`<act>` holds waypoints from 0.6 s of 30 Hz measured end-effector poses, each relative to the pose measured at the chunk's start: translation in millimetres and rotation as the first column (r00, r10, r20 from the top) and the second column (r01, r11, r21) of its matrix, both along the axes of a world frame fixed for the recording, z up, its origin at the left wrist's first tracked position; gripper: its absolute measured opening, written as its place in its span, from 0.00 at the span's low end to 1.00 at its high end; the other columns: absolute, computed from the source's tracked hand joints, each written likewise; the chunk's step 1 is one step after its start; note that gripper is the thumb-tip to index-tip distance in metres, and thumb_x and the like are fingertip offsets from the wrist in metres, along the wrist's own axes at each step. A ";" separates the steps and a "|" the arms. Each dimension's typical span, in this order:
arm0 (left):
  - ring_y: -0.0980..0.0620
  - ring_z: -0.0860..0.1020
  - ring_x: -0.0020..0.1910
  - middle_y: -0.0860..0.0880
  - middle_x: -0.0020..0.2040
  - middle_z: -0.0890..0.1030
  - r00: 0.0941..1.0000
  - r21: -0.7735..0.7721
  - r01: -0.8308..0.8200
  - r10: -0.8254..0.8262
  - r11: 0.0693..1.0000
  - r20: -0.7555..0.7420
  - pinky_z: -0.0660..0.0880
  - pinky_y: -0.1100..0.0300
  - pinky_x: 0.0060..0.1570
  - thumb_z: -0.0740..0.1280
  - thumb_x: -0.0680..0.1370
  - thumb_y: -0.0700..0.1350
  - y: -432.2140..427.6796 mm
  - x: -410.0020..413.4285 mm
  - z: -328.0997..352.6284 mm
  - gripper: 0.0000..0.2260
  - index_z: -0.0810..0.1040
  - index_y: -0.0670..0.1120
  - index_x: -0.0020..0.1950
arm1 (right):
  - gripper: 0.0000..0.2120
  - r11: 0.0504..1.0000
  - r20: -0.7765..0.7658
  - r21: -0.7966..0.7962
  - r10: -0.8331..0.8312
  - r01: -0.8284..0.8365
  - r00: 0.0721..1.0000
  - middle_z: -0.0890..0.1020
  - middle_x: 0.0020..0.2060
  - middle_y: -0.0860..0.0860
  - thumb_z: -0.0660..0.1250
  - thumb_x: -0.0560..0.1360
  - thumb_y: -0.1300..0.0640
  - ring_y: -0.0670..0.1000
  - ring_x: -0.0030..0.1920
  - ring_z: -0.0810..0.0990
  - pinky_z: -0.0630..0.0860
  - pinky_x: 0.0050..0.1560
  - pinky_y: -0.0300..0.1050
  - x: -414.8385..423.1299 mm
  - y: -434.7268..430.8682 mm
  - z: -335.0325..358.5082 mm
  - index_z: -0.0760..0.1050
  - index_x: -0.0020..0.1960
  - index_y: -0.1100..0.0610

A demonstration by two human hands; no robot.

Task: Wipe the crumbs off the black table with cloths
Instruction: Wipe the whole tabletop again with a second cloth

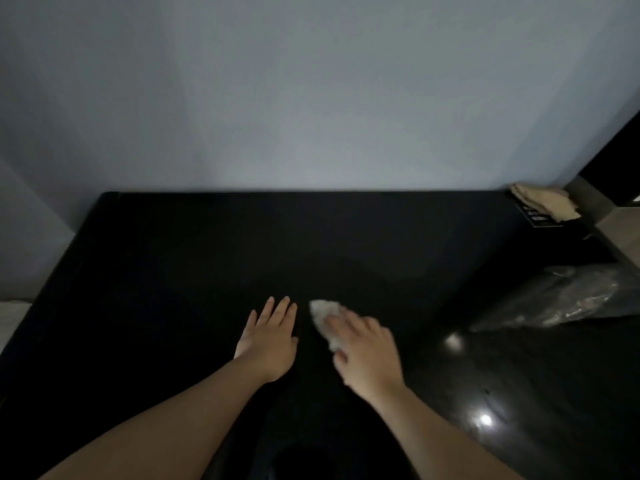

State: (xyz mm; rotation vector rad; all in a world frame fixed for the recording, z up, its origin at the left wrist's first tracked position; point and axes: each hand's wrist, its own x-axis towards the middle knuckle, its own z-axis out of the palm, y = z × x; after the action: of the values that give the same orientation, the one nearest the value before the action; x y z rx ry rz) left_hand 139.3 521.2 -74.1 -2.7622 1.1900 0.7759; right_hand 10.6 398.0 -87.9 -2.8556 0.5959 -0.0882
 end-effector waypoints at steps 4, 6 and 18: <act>0.48 0.37 0.76 0.50 0.78 0.38 0.999 0.001 -0.035 0.035 0.999 0.004 0.42 0.48 0.75 0.50 0.83 0.50 -31.7 -42.5 0.5 0.27 0.40 0.49 0.78 | 0.25 0.911 0.056 -0.109 -0.393 0.397 0.918 0.77 0.60 0.53 0.68 0.67 0.54 0.61 0.49 0.77 0.74 0.47 0.52 -70.5 -103.0 -2.8 0.73 0.64 0.49; 0.48 0.37 0.76 0.50 0.78 0.38 0.999 -0.002 -0.047 0.047 0.999 0.012 0.42 0.48 0.75 0.50 0.83 0.50 -48.3 -64.6 -0.7 0.27 0.40 0.48 0.78 | 0.24 0.799 -0.031 -0.008 -0.602 0.602 0.798 0.71 0.67 0.52 0.65 0.73 0.53 0.61 0.58 0.71 0.69 0.56 0.53 -107.6 -142.3 2.3 0.67 0.69 0.48; 0.48 0.38 0.76 0.50 0.78 0.38 0.996 0.018 -0.091 0.091 0.996 0.021 0.42 0.49 0.74 0.50 0.83 0.50 -92.9 -142.1 -3.3 0.27 0.40 0.48 0.78 | 0.24 0.985 0.088 -0.065 -0.155 0.161 0.984 0.75 0.63 0.50 0.64 0.68 0.54 0.60 0.52 0.77 0.73 0.50 0.52 -146.3 -157.6 -3.6 0.72 0.64 0.46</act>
State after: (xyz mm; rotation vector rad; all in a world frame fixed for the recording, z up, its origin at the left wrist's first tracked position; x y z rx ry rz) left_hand -2.8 428.3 -77.4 -2.8186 1.0546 0.7610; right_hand -135.7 240.3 -91.6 -2.8515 0.8170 -0.2583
